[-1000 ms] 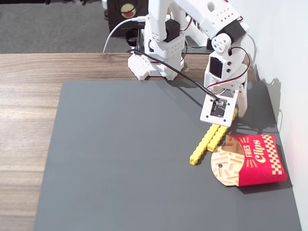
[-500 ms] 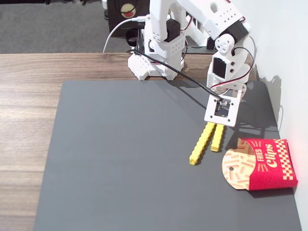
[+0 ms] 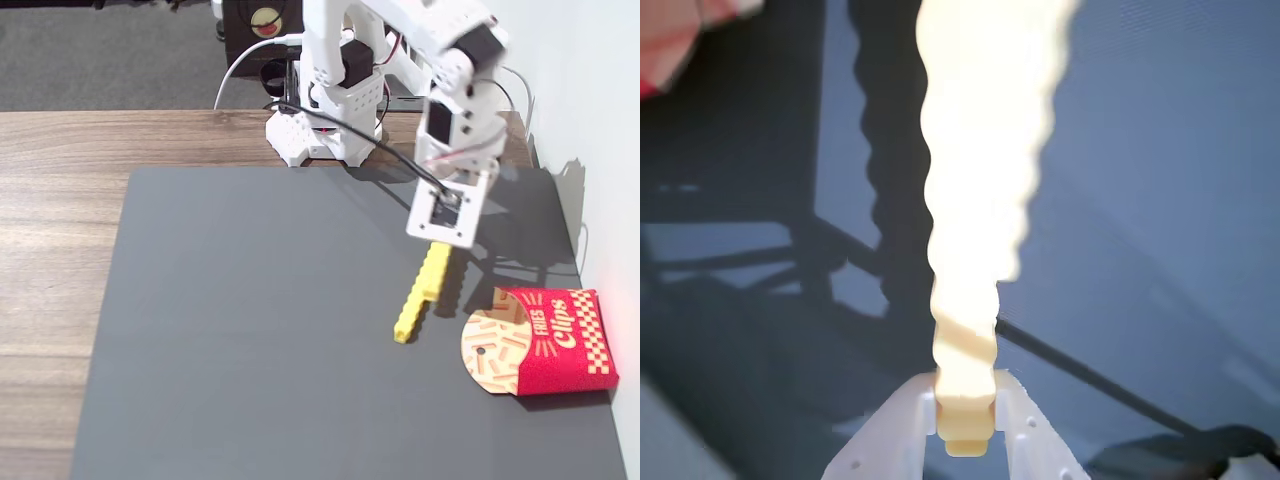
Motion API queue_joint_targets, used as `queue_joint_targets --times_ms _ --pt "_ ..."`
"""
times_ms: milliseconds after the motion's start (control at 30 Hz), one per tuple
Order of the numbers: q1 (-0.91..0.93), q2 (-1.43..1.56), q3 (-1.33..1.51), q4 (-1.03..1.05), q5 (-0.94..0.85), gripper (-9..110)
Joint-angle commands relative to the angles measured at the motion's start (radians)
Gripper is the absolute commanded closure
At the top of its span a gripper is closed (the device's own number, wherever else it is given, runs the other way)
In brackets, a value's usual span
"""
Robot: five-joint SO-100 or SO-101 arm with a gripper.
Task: Grab a fry
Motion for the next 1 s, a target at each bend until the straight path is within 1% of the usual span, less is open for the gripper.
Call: queue_joint_targets --times_ms 0,200,333,433,533,667,800,967 --pt "0.054 0.104 -0.040 0.066 -0.031 101" --pt "0.163 0.238 -0.018 0.179 -0.137 101" --pt "0.288 0.353 0.015 0.255 -0.307 101" --pt "0.413 0.417 0.029 0.296 -0.480 101" --pt "0.528 0.453 0.035 0.305 -0.652 101" --pt "0.632 0.460 0.028 0.314 -0.865 101" --pt "0.696 0.457 0.006 0.318 -1.009 101" --pt "0.762 0.448 -0.044 0.347 -1.117 101"
